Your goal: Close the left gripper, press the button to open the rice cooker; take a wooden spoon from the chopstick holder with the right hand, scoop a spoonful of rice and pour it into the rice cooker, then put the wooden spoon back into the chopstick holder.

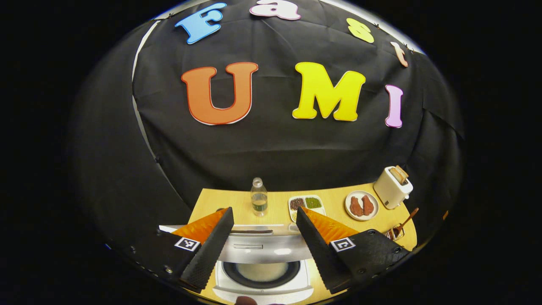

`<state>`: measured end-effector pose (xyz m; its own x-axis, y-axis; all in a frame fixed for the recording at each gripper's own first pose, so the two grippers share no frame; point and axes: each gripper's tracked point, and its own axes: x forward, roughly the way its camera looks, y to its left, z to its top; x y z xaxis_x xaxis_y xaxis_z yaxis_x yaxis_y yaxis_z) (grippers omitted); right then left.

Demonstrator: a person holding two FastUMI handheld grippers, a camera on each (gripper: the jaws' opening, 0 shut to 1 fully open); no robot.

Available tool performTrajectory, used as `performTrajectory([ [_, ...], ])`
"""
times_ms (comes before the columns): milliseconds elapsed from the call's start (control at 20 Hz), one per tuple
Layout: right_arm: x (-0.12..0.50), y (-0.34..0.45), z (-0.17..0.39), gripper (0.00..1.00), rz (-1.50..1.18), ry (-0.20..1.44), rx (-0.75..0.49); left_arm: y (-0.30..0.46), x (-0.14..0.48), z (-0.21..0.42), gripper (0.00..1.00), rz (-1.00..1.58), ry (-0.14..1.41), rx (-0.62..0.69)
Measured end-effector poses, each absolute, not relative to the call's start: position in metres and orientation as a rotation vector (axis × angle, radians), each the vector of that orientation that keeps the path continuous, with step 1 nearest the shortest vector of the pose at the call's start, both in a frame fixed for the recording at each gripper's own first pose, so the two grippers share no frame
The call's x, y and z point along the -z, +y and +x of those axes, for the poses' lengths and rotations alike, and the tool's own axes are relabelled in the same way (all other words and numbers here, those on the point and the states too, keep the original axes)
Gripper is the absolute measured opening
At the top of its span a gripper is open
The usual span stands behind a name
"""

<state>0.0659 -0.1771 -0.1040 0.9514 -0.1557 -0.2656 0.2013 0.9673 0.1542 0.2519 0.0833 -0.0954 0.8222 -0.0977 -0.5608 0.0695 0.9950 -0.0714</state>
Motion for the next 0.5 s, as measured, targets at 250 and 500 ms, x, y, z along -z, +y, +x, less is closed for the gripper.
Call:
performTrajectory([
  [250,0.113,-0.146,0.059,1.00,0.153,0.284,0.098,0.080,0.124,0.188,0.95,-0.124,0.624,0.071],
  [500,0.116,-0.127,0.051,0.96,0.120,0.312,0.054,0.082,0.171,0.152,0.86,-0.159,0.714,0.066],
])
